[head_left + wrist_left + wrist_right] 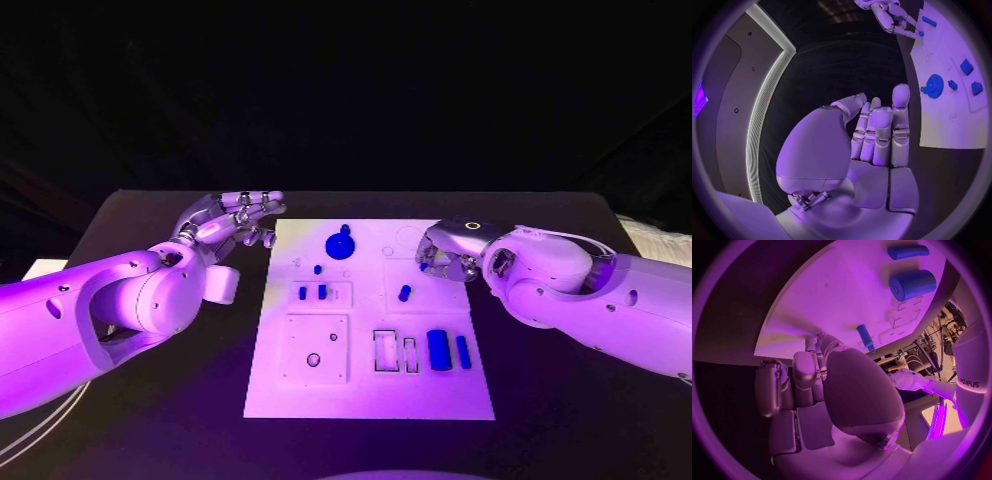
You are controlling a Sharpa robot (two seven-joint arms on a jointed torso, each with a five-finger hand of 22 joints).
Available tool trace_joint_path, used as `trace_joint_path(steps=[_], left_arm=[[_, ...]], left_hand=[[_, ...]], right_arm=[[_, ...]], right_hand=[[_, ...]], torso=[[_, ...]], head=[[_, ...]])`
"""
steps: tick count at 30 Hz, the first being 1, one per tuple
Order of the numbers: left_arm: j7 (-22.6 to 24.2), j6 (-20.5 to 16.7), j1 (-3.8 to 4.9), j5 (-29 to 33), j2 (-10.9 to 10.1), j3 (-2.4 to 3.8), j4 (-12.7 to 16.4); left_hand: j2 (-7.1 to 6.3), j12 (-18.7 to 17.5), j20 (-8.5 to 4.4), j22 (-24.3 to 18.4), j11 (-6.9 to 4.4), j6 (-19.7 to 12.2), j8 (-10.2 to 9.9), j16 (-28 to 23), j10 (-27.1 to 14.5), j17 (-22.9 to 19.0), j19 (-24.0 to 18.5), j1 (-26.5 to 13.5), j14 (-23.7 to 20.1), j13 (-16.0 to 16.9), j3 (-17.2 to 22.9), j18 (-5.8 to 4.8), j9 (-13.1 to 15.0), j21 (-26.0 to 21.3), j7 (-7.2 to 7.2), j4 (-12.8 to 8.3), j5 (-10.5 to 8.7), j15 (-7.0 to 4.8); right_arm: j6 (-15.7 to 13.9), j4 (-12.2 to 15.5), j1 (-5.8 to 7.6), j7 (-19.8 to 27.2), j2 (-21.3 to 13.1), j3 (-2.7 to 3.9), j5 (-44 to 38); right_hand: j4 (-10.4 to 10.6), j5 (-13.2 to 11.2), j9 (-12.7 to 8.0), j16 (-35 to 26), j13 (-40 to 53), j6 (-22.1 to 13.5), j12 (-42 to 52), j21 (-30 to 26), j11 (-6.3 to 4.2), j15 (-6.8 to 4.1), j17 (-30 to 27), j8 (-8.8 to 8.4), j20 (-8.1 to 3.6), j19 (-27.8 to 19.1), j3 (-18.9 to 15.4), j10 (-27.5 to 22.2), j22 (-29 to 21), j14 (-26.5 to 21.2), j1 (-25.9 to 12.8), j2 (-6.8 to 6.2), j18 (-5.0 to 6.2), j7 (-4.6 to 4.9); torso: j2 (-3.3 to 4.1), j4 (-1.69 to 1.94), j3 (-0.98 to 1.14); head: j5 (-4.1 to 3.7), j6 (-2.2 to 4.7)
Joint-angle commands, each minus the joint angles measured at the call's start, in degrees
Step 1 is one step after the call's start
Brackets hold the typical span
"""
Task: Assemble the parts on the task board
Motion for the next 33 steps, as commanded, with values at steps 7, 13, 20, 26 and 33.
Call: trace_joint_path(steps=[7,13,20,26,33], left_arm=[[0.8,1.2,-0.01,1.3,0.0,0.02,0.1],[0.7,1.2,-0.01,1.4,0.0,0.02,0.1],[0.7,1.3,-0.01,1.4,0.1,0.02,0.0],[0.6,1.3,-0.01,1.4,0.1,0.02,-0.1],[0.5,1.5,-0.02,1.4,0.2,0.02,-0.5]], left_hand=[[0.33,0.4,0.0,-0.2,-0.12,0.1,0.3,-0.2,-0.1,-0.1,-0.3,-0.7,-0.5,0.1,-0.6,1.07,-0.1,-0.4,0.05,0.0,-0.09,-0.1],[0.47,0.5,0.0,-0.3,-0.13,0.1,0.4,-0.2,-0.2,-0.2,-0.3,-0.7,-0.5,0.1,-0.7,1.07,-0.1,-0.5,0.03,0.0,-0.18,-0.09],[0.5,0.5,0.0,-0.3,-0.14,0.1,0.4,-0.2,-0.2,-0.3,-0.3,-0.7,-0.5,0.1,-0.7,1.09,-0.1,-0.7,0.01,0.0,-0.21,-0.1],[0.5,0.5,0.0,-0.3,-0.14,0.1,0.4,-0.2,-0.2,-0.3,-0.3,-0.7,-0.5,0.1,-0.7,1.09,-0.1,-0.7,0.01,0.0,-0.21,-0.1],[0.5,0.5,0.0,-0.3,-0.14,0.1,0.4,-0.2,-0.2,-0.3,-0.3,-0.7,-0.5,0.1,-0.7,1.09,-0.1,-0.7,0.01,0.0,-0.21,-0.1]], right_arm=[[3.5,-0.4,-0.29,0.1,0.6,-0.15,-0.3],[4.2,-0.5,-0.37,-0.1,0.9,-0.15,-0.7],[2.4,-0.3,-0.45,-0.7,1.0,-0.16,-1.5],[-0.6,0.4,-0.46,-0.8,0.8,-0.14,-1.7],[-3.1,0.9,-0.23,-1.2,0.1,0.08,-1.5]], right_hand=[[-0.9,-1.1,0.5,1.3,-0.9,1.9,0.3,0.8,-0.43,-0.2,1.0,0.34,-0.39,1.2,2.9,2.3,3.8,1.7,-0.1,0.31,0.45,-0.22],[-1.8,-1.4,0.9,2.5,-1.2,3.1,0.4,1.6,-0.86,-0.54,2.0,0.68,-0.66,1.9,4.3,3.7,4.9,2.0,-0.5,0.41,0.19,-0.56],[-3.0,-1.4,1.3,3.7,-1.4,4.1,0.3,2.3,-1.19,-0.85,2.9,0.89,-0.94,2.6,5.5,5.0,5.8,2.2,-0.8,0.44,-0.04,-0.76],[-3.4,-1.4,1.4,3.9,-1.5,4.2,0.2,2.4,-1.2,-0.88,3.0,0.86,-1.0,2.7,5.9,5.2,5.9,2.2,-1.0,0.4,-0.08,-0.72],[-3.8,-1.7,1.5,4.1,-1.7,4.2,0.0,2.6,-1.15,-0.88,3.1,0.77,-1.03,2.8,6.5,5.4,6.2,2.2,-1.3,0.43,-0.14,-0.64]], torso=[[0.0,-0.01,0.0],[-0.02,0.02,0.01],[-0.08,-0.06,-0.01],[-0.08,-0.03,0.0],[-0.17,0.01,-0.07]], head=[[0.15,-0.27],[0.31,-0.39],[0.22,-0.39],[0.13,-0.32],[0.04,-0.22]])
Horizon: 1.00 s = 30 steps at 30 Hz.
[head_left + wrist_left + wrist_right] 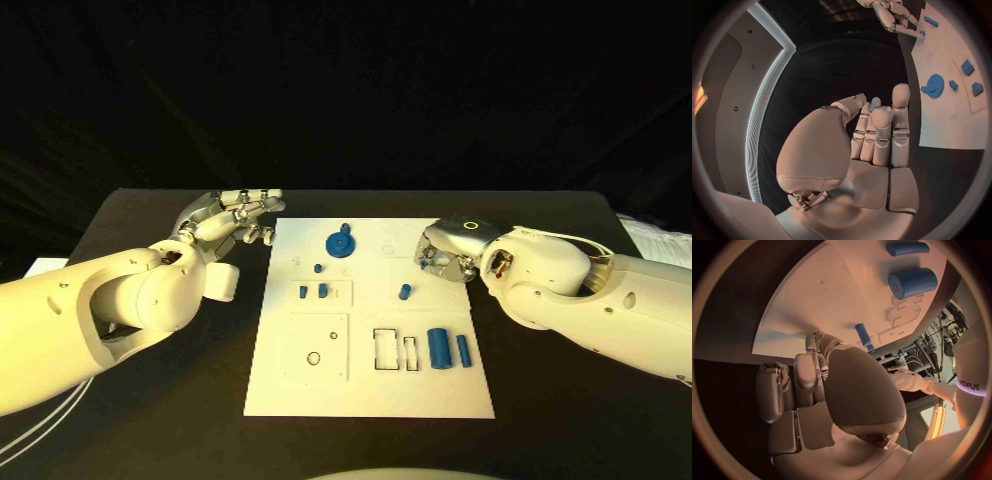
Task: Assemble the parts on the task board
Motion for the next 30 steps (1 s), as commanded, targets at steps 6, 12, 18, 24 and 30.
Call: trace_joint_path(steps=[6,12,18,24,30], left_arm=[[0.2,1.2,-0.01,0.3,0.3,0.03,-0.5],[-0.2,1.4,-0.01,0.3,0.4,0.03,-1.1],[-0.3,1.4,-0.03,0.3,0.4,0.03,-1.5],[-0.3,1.5,-0.1,0.3,0.5,0.02,-1.6],[-0.3,1.6,-0.15,0.3,0.8,0.02,-1.6]], left_hand=[[0.18,0.2,0.0,-0.2,-0.14,0.0,0.4,-0.3,-0.3,-0.2,-0.3,-0.3,-0.4,0.1,-0.4,1.15,-0.1,-0.4,0.01,0.0,-0.25,0.09],[0.25,0.2,0.01,-0.3,-0.03,-0.3,0.3,-0.2,-0.7,-0.2,-0.3,-0.4,-0.4,0.0,-0.7,1.13,-0.1,-0.5,0.15,-0.2,-0.32,0.16],[0.26,0.2,0.02,-0.4,0.01,-0.4,0.2,-0.2,-0.8,-0.2,-0.3,-0.4,-0.4,0.0,-0.8,1.13,-0.1,-0.6,0.18,-0.2,-0.34,0.17],[0.26,0.2,0.02,-0.4,0.01,-0.4,0.2,-0.2,-0.8,-0.2,-0.3,-0.4,-0.4,0.0,-0.8,1.13,-0.2,-0.6,0.18,-0.2,-0.34,0.17],[0.29,0.3,0.03,-0.5,0.02,-0.5,0.2,-0.2,-0.9,-0.3,-0.3,-0.4,-0.4,0.0,-0.9,1.14,-0.2,-0.7,0.2,-0.2,-0.35,0.19]], right_arm=[[-2.9,0.6,0.41,-0.2,-0.7,0.4,0.0],[-3.5,2.0,0.6,0.0,-1.4,0.57,0.7],[-5.2,5.4,0.65,0.5,-2.2,0.81,1.6],[-6.4,9.8,0.64,0.8,-1.9,0.96,2.3],[-6.4,11.9,0.49,1.0,0.4,0.97,2.3]], right_hand=[[-0.2,-0.2,0.1,0.4,-0.1,0.6,-0.2,0.3,0.01,-0.44,0.1,0.09,0.09,0.5,0.6,0.7,6.2,2.2,-0.4,0.43,-0.15,0.03],[-0.3,-0.3,0.2,0.4,-0.2,0.6,-0.2,0.3,0.03,-0.43,0.1,0.06,0.1,0.4,0.7,0.7,6.2,2.2,-0.6,0.37,-0.14,0.07],[-0.4,-0.3,0.2,0.4,-0.2,0.6,-0.3,0.3,0.09,-0.42,0.1,0.01,0.12,0.5,0.8,0.7,6.2,2.2,-0.7,0.33,-0.15,0.12],[-0.6,-0.3,0.2,0.5,-0.3,0.5,-0.4,0.4,0.19,-0.39,0.1,-0.07,0.17,0.5,1.1,0.7,6.3,2.2,-0.8,0.29,-0.15,0.24],[-0.8,-0.3,0.3,0.6,-0.4,0.5,-0.4,0.4,0.27,-0.33,0.1,-0.17,0.23,0.5,1.4,0.7,6.3,2.1,-0.9,0.28,-0.15,0.36]], torso=[[0.03,-0.02,0.02],[0.01,-0.01,0.03],[0.06,-0.01,0.06],[0.08,0.09,0.02],[0.08,0.07,-0.05]], head=[[0.17,0.13],[0.46,0.04],[0.96,0.02],[1.55,-0.06],[2.58,-0.34]])
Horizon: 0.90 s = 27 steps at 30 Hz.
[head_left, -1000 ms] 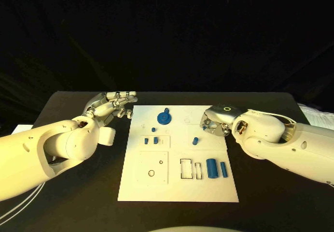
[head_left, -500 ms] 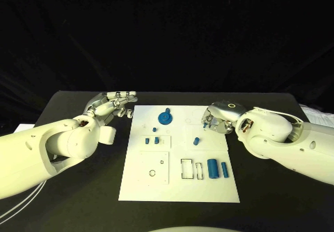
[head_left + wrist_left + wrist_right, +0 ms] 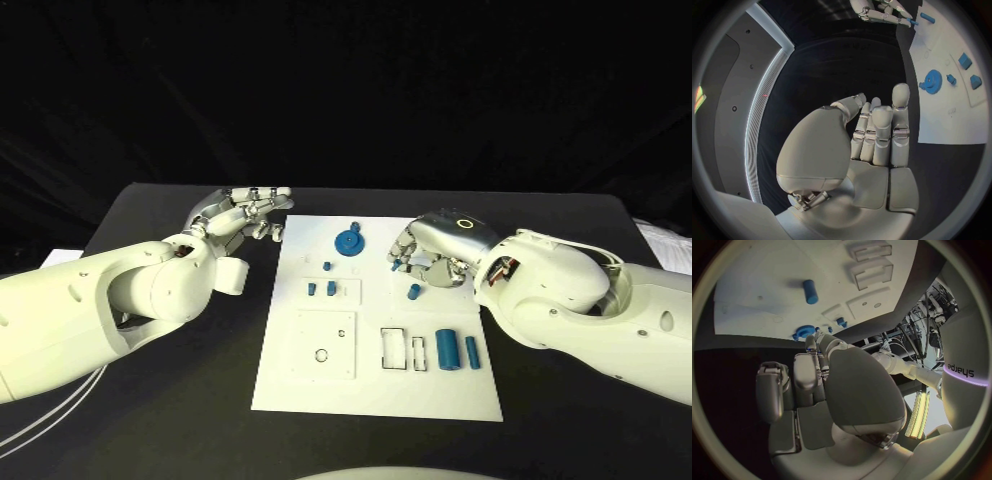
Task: Assemble the parts on the task board
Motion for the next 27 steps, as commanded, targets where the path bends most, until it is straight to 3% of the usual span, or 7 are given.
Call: trace_joint_path(steps=[1,5,12,16,21,27], left_arm=[[0.2,1.2,-0.04,0.3,0.3,0.03,0.1],[0.2,1.3,-0.05,0.3,0.5,0.03,0.1],[0.1,1.5,-0.05,0.2,0.6,0.03,0.4],[0.1,1.5,-0.05,0.2,0.7,0.03,0.5],[0.0,1.5,-0.05,0.2,0.6,0.03,0.6],[0.0,1.5,-0.05,0.2,0.7,0.04,0.5]], left_hand=[[0.29,0.3,0.03,0.0,0.04,-0.3,0.2,-0.2,-0.5,0.0,-0.3,-0.4,-0.3,0.0,-0.4,1.15,-0.1,-0.2,-0.01,-0.1,-0.35,0.03],[0.29,0.3,0.03,0.0,0.04,-0.3,0.2,-0.2,-0.5,0.0,-0.3,-0.4,-0.3,0.0,-0.4,1.15,-0.1,-0.2,-0.01,-0.1,-0.35,0.03],[0.29,0.3,0.03,0.0,0.04,-0.3,0.2,-0.2,-0.5,0.0,-0.3,-0.4,-0.3,0.0,-0.4,1.15,-0.1,-0.2,-0.01,-0.1,-0.35,0.03],[0.29,0.3,0.03,0.0,0.04,-0.3,0.2,-0.2,-0.5,0.0,-0.3,-0.4,-0.3,0.0,-0.4,1.15,-0.1,-0.2,-0.01,-0.1,-0.35,0.03],[0.29,0.3,0.03,0.0,0.04,-0.3,0.2,-0.2,-0.5,0.0,-0.3,-0.4,-0.3,0.0,-0.4,1.15,-0.1,-0.2,-0.01,-0.1,-0.35,0.03],[0.29,0.3,0.03,0.0,0.04,-0.3,0.2,-0.2,-0.5,0.0,-0.3,-0.4,-0.3,0.0,-0.4,1.15,-0.1,-0.2,-0.01,-0.1,-0.35,0.03]], right_arm=[[-0.9,0.8,-0.16,0.8,1.5,0.0,0.1],[-0.2,0.7,-0.78,1.1,3.7,-0.13,0.0],[1.2,-1.0,-3.48,2.1,7.6,-0.54,-0.1],[2.4,-1.9,-4.91,2.5,9.4,-0.91,-0.1],[3.7,-2.4,-5.93,2.7,10.5,-1.17,-0.2],[5.0,-2.6,-6.51,2.7,11.0,-1.3,-0.3]], right_hand=[[-0.1,-0.1,0.1,0.4,0.0,0.3,-0.3,0.4,0.23,-0.34,0.0,0.04,0.01,0.3,0.3,0.2,6.3,2.1,-0.3,0.43,-0.15,0.12],[-0.1,-0.1,0.1,0.3,-0.1,0.3,-0.3,0.3,0.25,-0.33,0.0,0.03,0.03,0.2,0.3,0.2,6.2,2.1,-0.3,0.43,-0.14,0.14],[-0.5,0.1,0.1,0.3,-0.2,0.2,-0.4,0.3,0.36,-0.26,-0.1,-0.11,0.13,0.1,0.7,0.1,6.1,2.1,-0.4,0.38,-0.11,0.3],[-0.6,0.1,0.1,0.3,-0.2,0.2,-0.4,0.2,0.39,-0.24,-0.1,-0.15,0.16,0.1,0.8,0.1,6.1,2.1,-0.5,0.38,-0.1,0.35],[-0.7,0.1,0.1,0.4,-0.3,0.1,-0.4,0.2,0.42,-0.21,-0.1,-0.19,0.18,0.1,0.9,0.0,6.1,2.0,-0.5,0.37,-0.09,0.39],[-0.7,0.2,0.1,0.4,-0.3,0.1,-0.4,0.2,0.45,-0.19,-0.1,-0.21,0.19,0.1,0.9,0.0,6.1,2.0,-0.6,0.36,-0.09,0.41]], torso=[[0.0,0.03,-0.08],[0.0,0.11,-0.13],[0.05,-0.1,-0.13],[-0.02,0.2,-0.2],[-0.01,0.05,-0.15],[-0.02,-0.07,-0.14]], head=[[0.9,-0.34],[1.76,-0.71],[3.52,-1.61],[3.81,-2.08],[4.38,-2.26],[4.5,-2.3]])
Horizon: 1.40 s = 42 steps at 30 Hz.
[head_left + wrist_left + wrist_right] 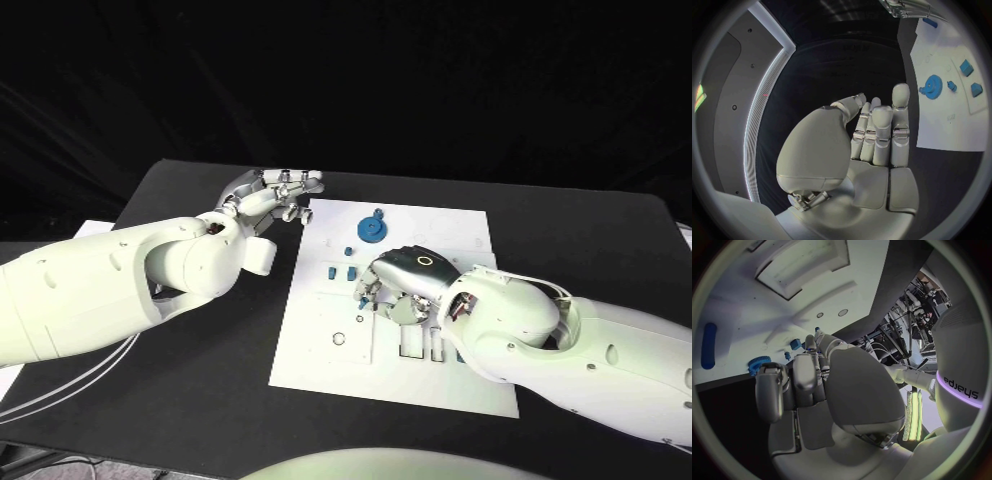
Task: Assemble the parts on the task board
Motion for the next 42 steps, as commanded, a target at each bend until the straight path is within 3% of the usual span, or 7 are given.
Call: trace_joint_path(steps=[1,11,34,42], left_arm=[[0.2,1.1,0.0,0.2,0.2,0.04,0.1],[0.1,1.3,0.0,0.2,0.3,0.04,0.0],[-0.2,1.5,-0.01,0.2,0.3,0.04,0.1],[-0.2,1.5,0.0,0.2,0.2,0.04,0.2]], left_hand=[[0.29,0.3,0.03,-0.1,0.04,-0.3,0.2,-0.2,-0.5,-0.1,-0.3,-0.4,-0.3,0.0,-0.4,1.15,-0.1,-0.2,-0.01,-0.1,-0.35,0.04],[0.46,0.4,0.04,-0.2,0.03,-0.2,0.3,-0.2,-0.6,-0.2,-0.3,-0.3,-0.3,0.0,-0.5,1.16,-0.1,-0.4,-0.03,-0.2,-0.35,0.05],[0.46,0.4,0.04,-0.2,0.03,-0.2,0.3,-0.2,-0.6,-0.2,-0.3,-0.3,-0.3,0.0,-0.5,1.16,-0.1,-0.4,-0.03,-0.2,-0.35,0.05],[0.46,0.4,0.04,-0.2,0.03,-0.2,0.3,-0.2,-0.6,-0.2,-0.3,-0.3,-0.3,0.0,-0.5,1.16,-0.1,-0.4,-0.03,-0.2,-0.35,0.05]], right_arm=[[2.8,-0.1,-0.2,0.6,0.2,-0.03,-0.6],[4.6,-0.6,-0.42,0.4,0.7,-0.27,-1.9],[7.2,-1.7,-0.69,-1.5,2.2,-0.77,-3.7],[8.3,-2.3,-0.74,-2.6,2.7,-1.06,-4.2]], right_hand=[[0.0,0.4,0.1,0.4,-0.1,0.0,-0.2,0.2,0.37,-0.18,-0.1,0.08,0.2,0.1,0.2,0.0,6.1,2.0,-0.1,0.42,-0.1,0.29],[-0.2,0.2,0.1,0.4,-0.2,-0.1,-0.2,0.2,0.46,-0.1,-0.1,0.0,0.27,0.0,0.4,-0.2,6.0,2.0,-0.4,0.37,-0.08,0.35],[-0.3,-0.2,0.2,0.5,-0.4,-0.2,-0.2,0.2,0.56,0.0,-0.1,-0.1,0.38,0.0,0.5,-0.4,6.0,2.0,-1.1,0.32,-0.07,0.4],[0.0,-0.5,-0.3,-0.1,-1.2,-2.5,-0.4,-0.5,1.21,0.63,-1.0,-0.69,0.69,-0.7,0.0,-2.7,5.2,1.7,-3.7,-0.92,0.17,0.88]], torso=[[-0.03,-0.08,0.03],[0.01,0.0,0.13],[0.04,0.0,0.04],[-0.03,-0.03,0.02]], head=[[0.09,-0.06],[0.19,-0.16],[0.31,-0.57],[0.22,-0.59]])
